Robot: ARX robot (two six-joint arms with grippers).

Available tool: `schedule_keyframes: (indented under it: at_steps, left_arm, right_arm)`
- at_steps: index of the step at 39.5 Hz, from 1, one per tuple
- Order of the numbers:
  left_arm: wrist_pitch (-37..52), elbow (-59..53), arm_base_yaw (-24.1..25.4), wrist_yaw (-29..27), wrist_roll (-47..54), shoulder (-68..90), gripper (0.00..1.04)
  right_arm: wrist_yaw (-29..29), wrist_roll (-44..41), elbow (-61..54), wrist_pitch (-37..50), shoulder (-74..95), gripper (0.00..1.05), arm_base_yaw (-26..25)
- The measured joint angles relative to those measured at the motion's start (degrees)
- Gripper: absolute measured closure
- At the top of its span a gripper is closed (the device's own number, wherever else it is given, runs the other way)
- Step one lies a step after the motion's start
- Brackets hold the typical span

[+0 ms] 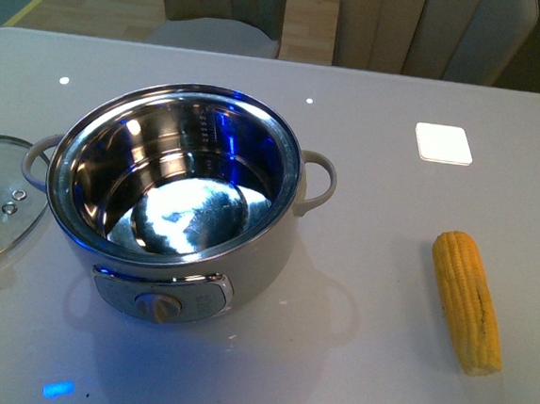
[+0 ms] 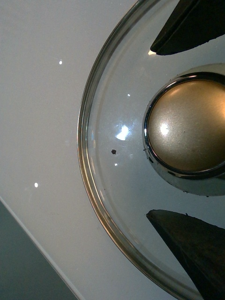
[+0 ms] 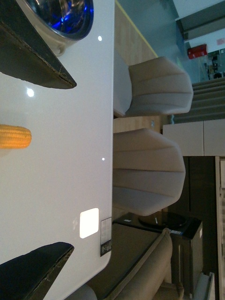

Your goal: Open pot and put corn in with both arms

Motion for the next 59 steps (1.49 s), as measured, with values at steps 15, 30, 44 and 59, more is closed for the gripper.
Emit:
schedule_keyframes:
  at_steps: [15, 30, 44, 59]
  left_arm:
    - [-7.63, -11.72, -1.05, 0.72, -6.97, -31.87, 0.07]
    - [-16.46, -31.61, -4.83, 8.96, -12.55, -60.57, 0.07]
    - [-10.93, -50.90, -10.67, 5.88, -6.29, -80.35, 0.33]
    - [-40.72, -50.99, -19.15, -2.23, -2.78, -115.14, 0.98]
  right_arm:
    - [0.02, 0.00, 0.00, 0.00, -0.02, 0.09, 0.00]
    - [0.00, 0.00, 0.00, 0.00, -0.02, 0.09, 0.00]
    - [0.04, 0.00, 0.00, 0.00, -0.04, 0.09, 0.00]
    - [0.02, -0.02, 0.00, -0.09, 0.00, 0.09, 0.00]
